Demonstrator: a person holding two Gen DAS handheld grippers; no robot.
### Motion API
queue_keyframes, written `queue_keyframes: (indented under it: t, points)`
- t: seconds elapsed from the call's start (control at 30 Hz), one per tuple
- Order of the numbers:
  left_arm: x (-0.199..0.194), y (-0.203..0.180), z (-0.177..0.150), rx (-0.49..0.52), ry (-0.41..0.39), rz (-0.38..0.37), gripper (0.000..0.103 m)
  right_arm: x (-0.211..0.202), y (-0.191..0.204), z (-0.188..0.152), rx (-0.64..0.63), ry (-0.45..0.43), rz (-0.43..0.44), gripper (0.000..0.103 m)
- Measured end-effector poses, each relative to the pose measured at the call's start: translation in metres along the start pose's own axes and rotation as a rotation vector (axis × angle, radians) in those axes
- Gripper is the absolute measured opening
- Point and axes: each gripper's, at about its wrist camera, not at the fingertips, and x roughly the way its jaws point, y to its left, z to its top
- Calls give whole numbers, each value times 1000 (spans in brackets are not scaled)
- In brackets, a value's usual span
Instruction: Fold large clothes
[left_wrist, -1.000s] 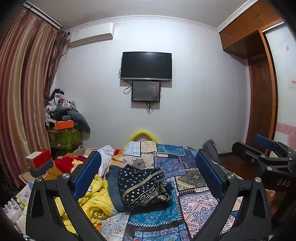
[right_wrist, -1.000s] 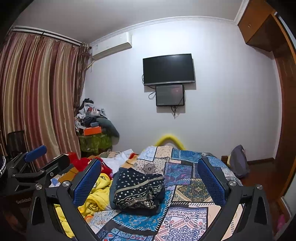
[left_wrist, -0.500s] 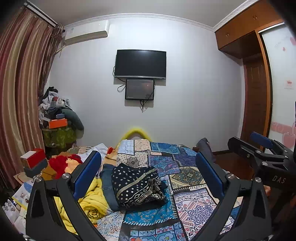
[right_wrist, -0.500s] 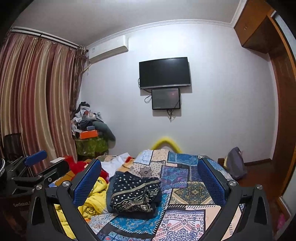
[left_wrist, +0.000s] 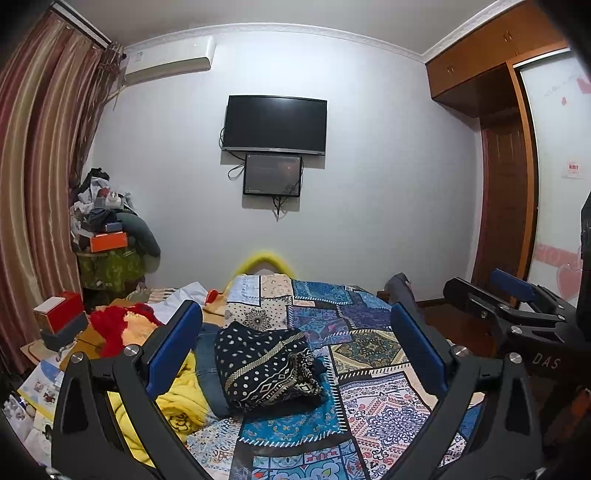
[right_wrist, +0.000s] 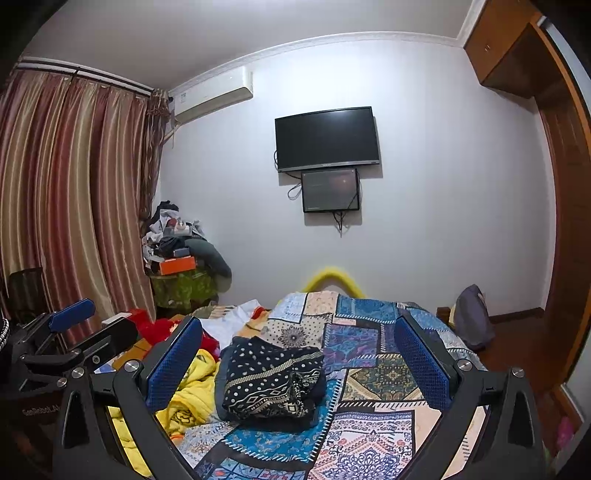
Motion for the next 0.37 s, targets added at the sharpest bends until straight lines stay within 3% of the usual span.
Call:
queue_keyframes:
  t: [0.37]
  points:
    - [5,6,-3,-6,21,5,103,5,-2,-2,14,13,7,103]
